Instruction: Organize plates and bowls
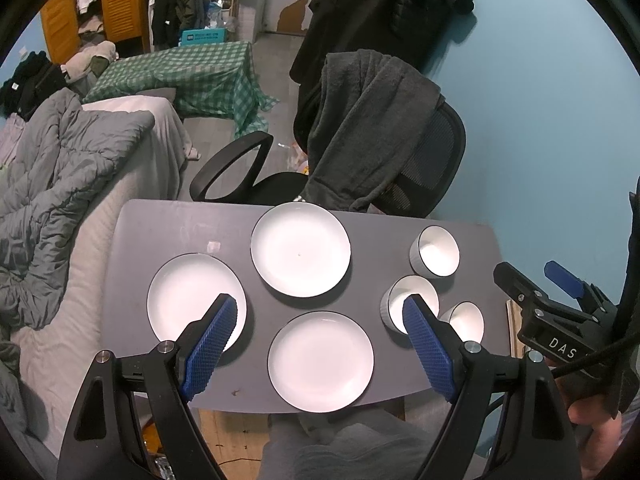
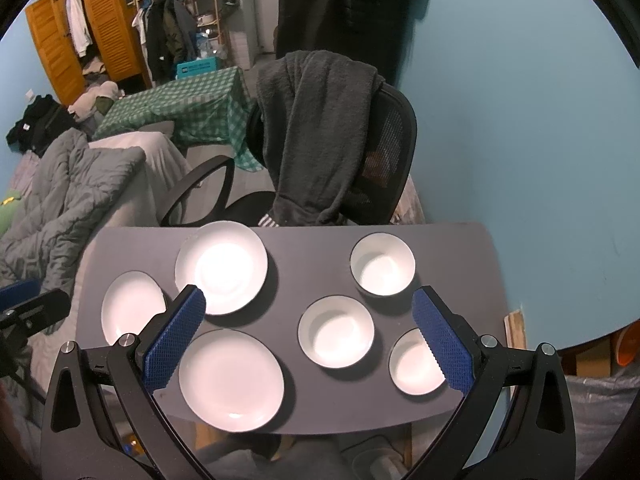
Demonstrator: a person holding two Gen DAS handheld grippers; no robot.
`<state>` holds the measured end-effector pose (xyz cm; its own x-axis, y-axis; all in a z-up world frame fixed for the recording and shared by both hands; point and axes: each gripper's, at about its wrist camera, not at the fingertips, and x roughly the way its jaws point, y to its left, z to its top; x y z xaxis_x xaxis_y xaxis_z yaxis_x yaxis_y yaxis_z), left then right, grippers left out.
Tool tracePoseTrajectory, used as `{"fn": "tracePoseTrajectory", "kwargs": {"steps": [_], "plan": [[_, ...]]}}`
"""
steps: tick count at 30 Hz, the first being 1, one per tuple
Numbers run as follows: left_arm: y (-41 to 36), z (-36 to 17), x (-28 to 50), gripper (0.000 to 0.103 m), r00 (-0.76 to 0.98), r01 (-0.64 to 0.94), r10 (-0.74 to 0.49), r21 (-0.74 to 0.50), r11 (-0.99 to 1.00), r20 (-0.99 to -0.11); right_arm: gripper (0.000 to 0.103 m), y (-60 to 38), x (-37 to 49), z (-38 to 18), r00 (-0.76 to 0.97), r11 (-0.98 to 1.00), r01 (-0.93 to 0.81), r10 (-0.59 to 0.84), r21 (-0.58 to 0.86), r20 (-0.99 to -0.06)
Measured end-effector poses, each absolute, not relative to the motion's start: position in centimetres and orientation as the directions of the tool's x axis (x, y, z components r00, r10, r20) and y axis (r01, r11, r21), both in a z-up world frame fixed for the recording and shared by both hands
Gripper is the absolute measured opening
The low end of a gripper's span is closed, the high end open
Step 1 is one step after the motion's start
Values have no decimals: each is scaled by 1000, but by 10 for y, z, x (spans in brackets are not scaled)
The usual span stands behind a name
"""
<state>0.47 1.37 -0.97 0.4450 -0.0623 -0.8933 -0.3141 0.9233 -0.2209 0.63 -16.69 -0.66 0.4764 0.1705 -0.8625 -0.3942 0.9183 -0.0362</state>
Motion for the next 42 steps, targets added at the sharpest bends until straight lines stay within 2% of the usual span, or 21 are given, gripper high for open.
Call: {"fn": "tracePoseTrajectory", "kwargs": {"steps": [26,35,42], "plan": [[14,-7,-2,86,465,-284,-52,-204,937,-884,101,-167,8,-6,503,922,-377,122,-90,-855],[41,-37,-17,86,432,-263,-24,-151,953,-902,101,-169,8,-27,468,908,-407,118,-95,-876],[61,-87,-25,86,368,-258,-116,-221,941,-923,101,-175,6,-61,380,903,-425,124,-54,-917]]}}
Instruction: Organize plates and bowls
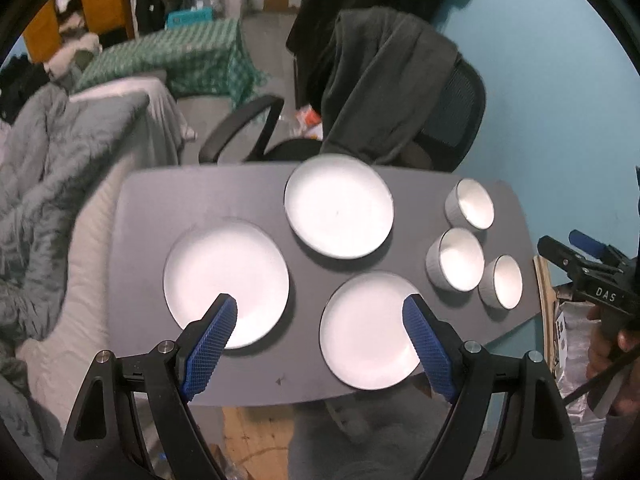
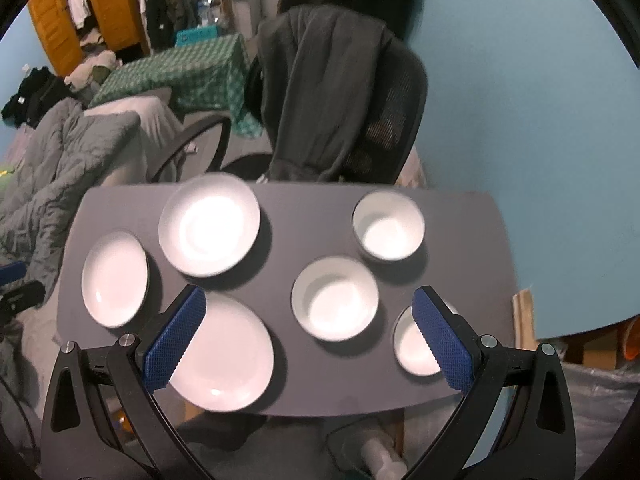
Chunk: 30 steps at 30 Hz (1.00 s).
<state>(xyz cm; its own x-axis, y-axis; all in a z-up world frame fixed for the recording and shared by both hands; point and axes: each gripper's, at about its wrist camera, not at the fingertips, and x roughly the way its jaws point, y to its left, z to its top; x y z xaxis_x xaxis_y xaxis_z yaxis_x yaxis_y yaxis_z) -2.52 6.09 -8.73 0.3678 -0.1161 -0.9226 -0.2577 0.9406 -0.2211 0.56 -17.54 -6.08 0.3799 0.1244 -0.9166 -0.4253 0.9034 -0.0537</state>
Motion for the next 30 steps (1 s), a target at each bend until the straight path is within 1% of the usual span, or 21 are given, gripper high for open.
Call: {"fn": "tracePoseTrajectory", "kwargs": {"steps": [4,10,13,19,24,30], "plan": [[59,-114,-31,86,325,-252,-133,-221,942,-936,101,-180,-1,-85,321,905,-424,117,-32,-940],[46,-152,-32,86,272,-223,-144,-208,952,-951,101,-185,-7,-127,194,913,-400,164,75,-967],[39,-171,-30,86,244,-215,-157,-211,954,-957,101,-186,-11,-156,126,918,-380,170,110,-977],[30,-208,-24,86,189,-217,-159,-200,956,-969,101,-188,-15,-203,38,919,-373,151,126,-988],[28,-235,-18,86,152,-226,-169,-200,953,-974,101,-189,-12,-228,-12,916,-369,166,158,-986],[28,-261,-18,86,110,-256,-197,-220,941,-974,95,-186,-12,-246,-53,914,-368,163,171,-985]]}}
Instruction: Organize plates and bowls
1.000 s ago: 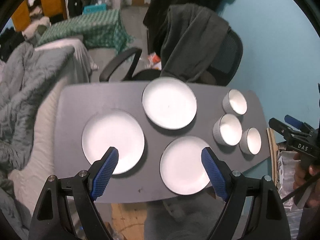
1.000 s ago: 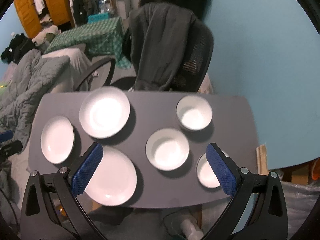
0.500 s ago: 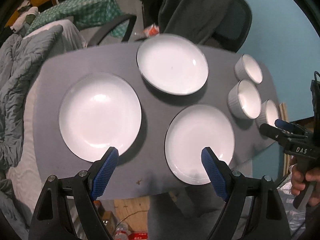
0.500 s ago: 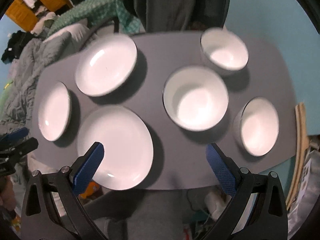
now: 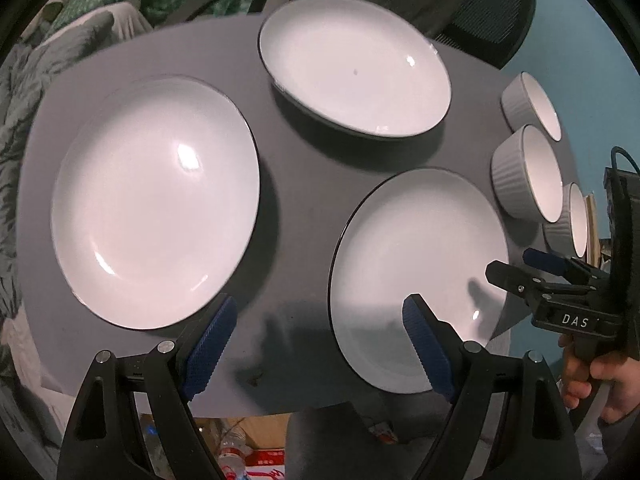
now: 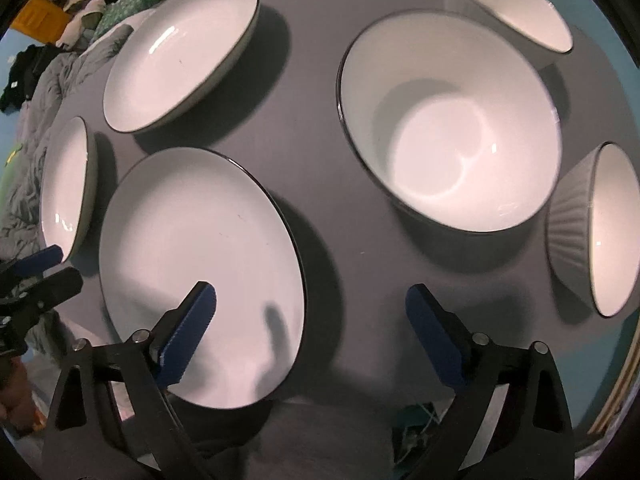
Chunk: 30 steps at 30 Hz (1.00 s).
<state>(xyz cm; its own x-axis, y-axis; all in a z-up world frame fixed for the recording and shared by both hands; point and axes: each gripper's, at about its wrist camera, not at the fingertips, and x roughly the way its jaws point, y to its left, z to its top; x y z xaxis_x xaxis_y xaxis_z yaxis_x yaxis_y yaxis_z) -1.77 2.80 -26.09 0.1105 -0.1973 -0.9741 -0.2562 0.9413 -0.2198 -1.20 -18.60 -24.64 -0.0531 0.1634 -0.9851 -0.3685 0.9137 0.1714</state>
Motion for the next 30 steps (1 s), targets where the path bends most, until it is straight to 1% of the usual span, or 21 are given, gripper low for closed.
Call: {"fn": "tracePoseTrajectory", "kwargs": {"steps": [3,5,7,8,9,11,12,13,15,16,17,18,19,20,21,25,26,28,30], "plan": [[29,-271,-22,86,94,-268,-213,-231,935,-972,91,-187,-13,-252,-75,912,-366,168,184,-983],[29,-276,-22,86,85,-270,-215,-230,935,-973,85,-187,-14,-252,-85,912,-367,165,185,-983],[30,-281,-23,86,79,-274,-224,-237,932,-971,80,-187,-13,-251,-99,911,-367,166,191,-981],[30,-284,-24,84,73,-279,-230,-242,929,-970,79,-188,-13,-250,-105,910,-362,172,199,-979],[31,-287,-24,78,68,-286,-234,-244,927,-970,78,-189,-13,-249,-109,909,-360,180,208,-978],[31,-288,-22,69,56,-297,-241,-247,923,-969,66,-190,-13,-246,-121,904,-362,194,226,-973],[32,-291,-23,66,52,-302,-245,-249,920,-968,63,-191,-14,-245,-127,903,-363,198,231,-972],[33,-295,-24,64,44,-309,-248,-249,918,-968,56,-191,-14,-244,-136,901,-363,201,237,-970],[35,-298,-26,56,32,-322,-259,-255,912,-965,52,-192,-15,-240,-138,899,-365,206,243,-969],[36,-299,-26,54,33,-324,-264,-260,910,-964,43,-192,-16,-239,-151,893,-364,223,264,-963],[37,-299,-28,50,34,-324,-267,-264,909,-963,38,-193,-17,-238,-170,887,-362,240,287,-956],[38,-299,-29,46,34,-324,-266,-263,909,-963,37,-188,-20,-240,-178,885,-361,245,295,-953],[39,-299,-31,45,35,-322,-263,-260,910,-964,36,-188,-22,-237,-176,882,-368,245,294,-954],[40,-298,-33,42,40,-322,-259,-258,911,-965,35,-188,-23,-235,-180,878,-371,250,301,-952],[42,-298,-35,36,44,-320,-269,-269,909,-962,35,-189,-23,-234,-182,877,-374,250,302,-951],[44,-296,-42,28,37,-321,-279,-276,906,-960,35,-197,-26,-241,-193,875,-363,266,321,-944],[45,-296,-44,24,36,-317,-288,-284,905,-957,32,-198,-22,-242,-191,878,-357,266,320,-945],[45,-296,-47,22,32,-307,-300,-295,905,-953,30,-201,-24,-239,-185,883,-356,254,306,-949],[45,-294,-51,21,30,-291,-290,-286,913,-957,30,-201,-26,-251,-182,880,-367,249,301,-951]]}}
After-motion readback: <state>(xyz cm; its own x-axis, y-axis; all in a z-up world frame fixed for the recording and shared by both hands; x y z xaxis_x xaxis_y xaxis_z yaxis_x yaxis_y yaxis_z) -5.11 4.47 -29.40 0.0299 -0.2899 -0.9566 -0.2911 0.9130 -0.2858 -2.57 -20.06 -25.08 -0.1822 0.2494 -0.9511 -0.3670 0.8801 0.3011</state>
